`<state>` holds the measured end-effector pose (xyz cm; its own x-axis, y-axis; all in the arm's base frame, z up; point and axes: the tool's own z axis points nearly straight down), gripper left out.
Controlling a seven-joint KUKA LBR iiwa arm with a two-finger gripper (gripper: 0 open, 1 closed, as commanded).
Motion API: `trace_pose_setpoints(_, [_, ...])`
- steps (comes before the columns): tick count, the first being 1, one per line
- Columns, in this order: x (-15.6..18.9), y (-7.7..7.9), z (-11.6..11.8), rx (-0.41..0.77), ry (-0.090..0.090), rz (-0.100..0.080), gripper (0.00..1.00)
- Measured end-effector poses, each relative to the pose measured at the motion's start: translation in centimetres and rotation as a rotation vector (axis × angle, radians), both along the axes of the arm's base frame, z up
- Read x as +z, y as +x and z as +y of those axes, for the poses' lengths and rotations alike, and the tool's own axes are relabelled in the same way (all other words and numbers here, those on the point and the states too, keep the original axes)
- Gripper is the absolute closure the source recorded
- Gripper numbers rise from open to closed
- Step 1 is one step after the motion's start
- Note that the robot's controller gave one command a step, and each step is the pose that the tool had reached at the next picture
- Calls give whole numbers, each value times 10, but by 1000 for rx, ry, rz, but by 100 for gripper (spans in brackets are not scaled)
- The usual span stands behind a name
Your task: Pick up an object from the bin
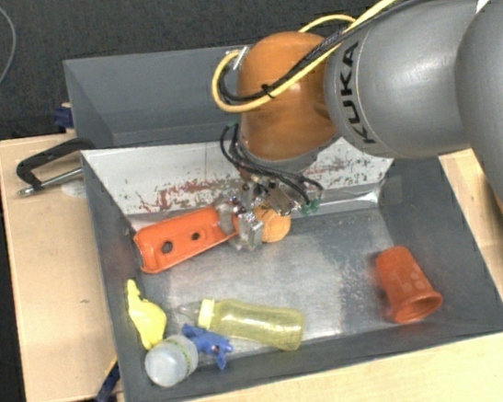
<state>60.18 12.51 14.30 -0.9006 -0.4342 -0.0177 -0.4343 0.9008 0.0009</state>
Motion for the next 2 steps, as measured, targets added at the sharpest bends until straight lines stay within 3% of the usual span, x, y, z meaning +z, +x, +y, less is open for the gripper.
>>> trace_pose_setpoints(1, [51,-2,-8,180,-1,0,100])
trace_pose_setpoints(2, [66,-2,3,75,2,-6,100])
